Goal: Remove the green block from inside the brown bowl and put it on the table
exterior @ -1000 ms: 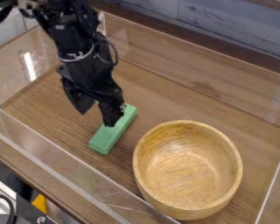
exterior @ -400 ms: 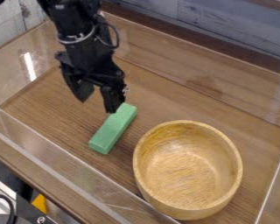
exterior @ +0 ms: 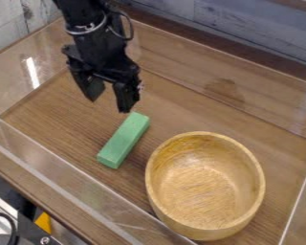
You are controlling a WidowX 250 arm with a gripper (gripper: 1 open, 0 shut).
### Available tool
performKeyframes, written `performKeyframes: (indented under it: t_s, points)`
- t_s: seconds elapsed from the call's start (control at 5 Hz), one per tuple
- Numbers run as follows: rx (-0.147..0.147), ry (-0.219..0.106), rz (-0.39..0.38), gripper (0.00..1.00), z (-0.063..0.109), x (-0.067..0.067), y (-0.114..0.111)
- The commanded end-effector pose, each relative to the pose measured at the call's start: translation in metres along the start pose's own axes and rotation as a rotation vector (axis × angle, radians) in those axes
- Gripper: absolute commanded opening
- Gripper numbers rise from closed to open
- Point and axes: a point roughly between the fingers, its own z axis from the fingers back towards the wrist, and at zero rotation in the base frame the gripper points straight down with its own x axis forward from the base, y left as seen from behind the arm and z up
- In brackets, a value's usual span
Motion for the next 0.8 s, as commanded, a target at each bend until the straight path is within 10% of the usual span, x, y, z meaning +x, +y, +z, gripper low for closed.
performKeyframes:
  t_s: [0.0,0.6]
  points:
    - [0.019,-0.050,-0.013,1.00,0.012,0.013,0.000]
    - [0.032,-0.051,-0.006,1.00,0.012,0.023,-0.001]
